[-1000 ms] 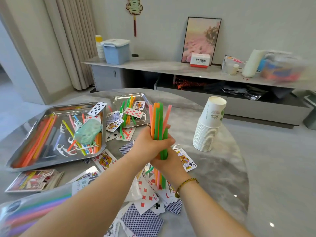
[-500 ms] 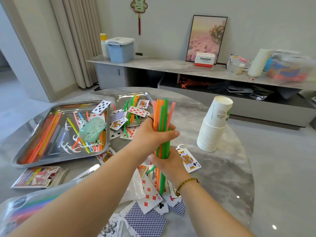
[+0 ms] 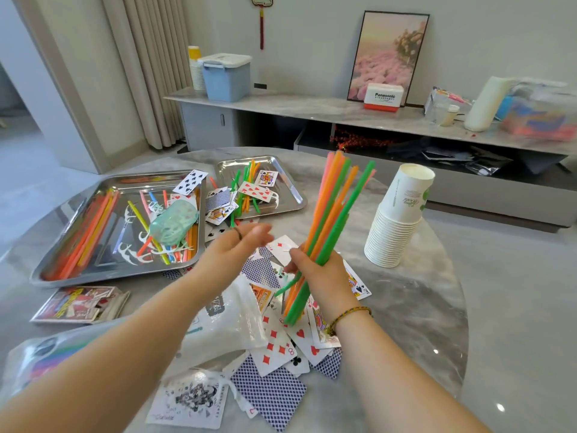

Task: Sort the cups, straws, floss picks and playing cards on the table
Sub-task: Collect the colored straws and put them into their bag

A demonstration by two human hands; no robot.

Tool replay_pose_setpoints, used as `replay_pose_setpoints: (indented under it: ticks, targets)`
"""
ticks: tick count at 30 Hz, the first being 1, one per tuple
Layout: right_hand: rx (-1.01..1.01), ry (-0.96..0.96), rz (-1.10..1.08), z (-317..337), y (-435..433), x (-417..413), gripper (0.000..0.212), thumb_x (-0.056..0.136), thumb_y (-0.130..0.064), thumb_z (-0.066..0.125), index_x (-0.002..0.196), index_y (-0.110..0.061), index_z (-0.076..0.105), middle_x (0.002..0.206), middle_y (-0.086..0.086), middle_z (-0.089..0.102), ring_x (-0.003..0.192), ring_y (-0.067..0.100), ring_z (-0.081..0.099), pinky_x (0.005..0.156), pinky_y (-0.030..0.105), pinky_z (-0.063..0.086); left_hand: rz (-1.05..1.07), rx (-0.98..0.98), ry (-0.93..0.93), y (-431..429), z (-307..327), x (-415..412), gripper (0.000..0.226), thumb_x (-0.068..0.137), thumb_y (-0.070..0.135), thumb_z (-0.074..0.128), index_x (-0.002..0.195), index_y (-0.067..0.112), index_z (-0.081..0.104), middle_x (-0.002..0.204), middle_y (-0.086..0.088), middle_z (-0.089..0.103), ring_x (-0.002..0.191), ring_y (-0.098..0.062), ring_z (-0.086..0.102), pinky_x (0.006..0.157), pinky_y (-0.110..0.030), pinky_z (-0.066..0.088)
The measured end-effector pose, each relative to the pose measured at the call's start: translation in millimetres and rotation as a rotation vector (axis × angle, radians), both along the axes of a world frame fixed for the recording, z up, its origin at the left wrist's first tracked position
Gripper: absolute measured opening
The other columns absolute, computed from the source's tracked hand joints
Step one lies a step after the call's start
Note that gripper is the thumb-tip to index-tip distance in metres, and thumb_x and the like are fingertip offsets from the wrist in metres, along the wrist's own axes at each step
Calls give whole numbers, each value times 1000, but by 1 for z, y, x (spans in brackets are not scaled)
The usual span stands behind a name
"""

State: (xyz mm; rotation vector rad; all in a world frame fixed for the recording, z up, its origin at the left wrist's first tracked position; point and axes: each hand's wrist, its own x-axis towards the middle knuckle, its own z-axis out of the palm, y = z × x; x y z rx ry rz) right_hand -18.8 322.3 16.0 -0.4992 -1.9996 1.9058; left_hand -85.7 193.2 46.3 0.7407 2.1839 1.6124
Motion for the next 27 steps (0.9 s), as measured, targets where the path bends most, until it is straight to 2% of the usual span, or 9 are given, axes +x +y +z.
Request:
replay_pose_setpoints:
  ticks: [2,3,6,7,10,12,20,24,27]
  targets:
    - [14,3,-18,3,2,0,21,89,-13,53,68,-16,54,61,-5,59,47,-10,54,55,15,45,-38,-278,90,-24,-12,-8,44,86,40,47,128,26,44,124,8,52,122,-14,46,93,-22,38]
    - [7,7,-22,4,3,0,21,90,-13,53,68,-17,53,62,-4,59,47,-10,54,57,17,43,-96,-466,143,-34,-17,-11,66,79,50,54,136,25,34,136,5,44,128,-15,40,101,-26,35]
    - [-37,14,-32,3,3,-2,21,90,-10,51,70,-17,53,64,-1,58,48,-9,55,62,20,47,-278,-948,288,-50,-29,-13,141,24,94,38,145,32,0,153,5,15,139,-17,20,113,-33,15]
    - [-46,16,-33,3,2,-2,21,90,-9,51,71,-17,53,64,0,58,48,-8,56,63,19,48,-321,-1035,318,-52,-33,-12,146,19,94,36,144,33,-7,154,4,7,140,-18,14,114,-34,9]
    - [-57,25,-44,2,2,-3,20,90,-7,51,73,-17,53,63,1,58,50,-4,57,63,17,50,-377,-1170,412,-50,-46,-5,132,51,72,67,142,31,-20,155,0,-8,142,-22,5,115,-36,0]
    - [-74,32,-58,1,1,-3,20,89,-6,52,72,-17,54,60,-1,57,54,2,58,66,22,51,-373,-1225,479,-48,-52,-1,127,60,63,69,140,29,-24,155,-1,-6,142,-23,6,115,-38,-2]
    - [-124,127,-95,7,2,-5,27,90,-7,50,65,-15,52,51,-6,53,50,2,55,54,22,49,-234,-1073,572,-46,-45,1,107,73,52,64,143,31,-13,140,5,36,126,-15,39,105,-25,27]
    - [-149,193,-97,20,5,-6,27,91,-10,50,64,-16,52,49,-7,55,56,8,57,62,26,50,-121,-770,461,-60,-13,-6,94,70,35,72,141,40,11,108,9,53,90,-10,58,75,-18,45]
    - [-266,300,-90,34,7,-4,27,91,-10,48,65,-15,50,46,-6,55,54,9,57,57,23,51,-50,-478,343,-72,-1,-13,77,63,25,79,122,49,36,93,15,61,74,-4,63,69,-17,51]
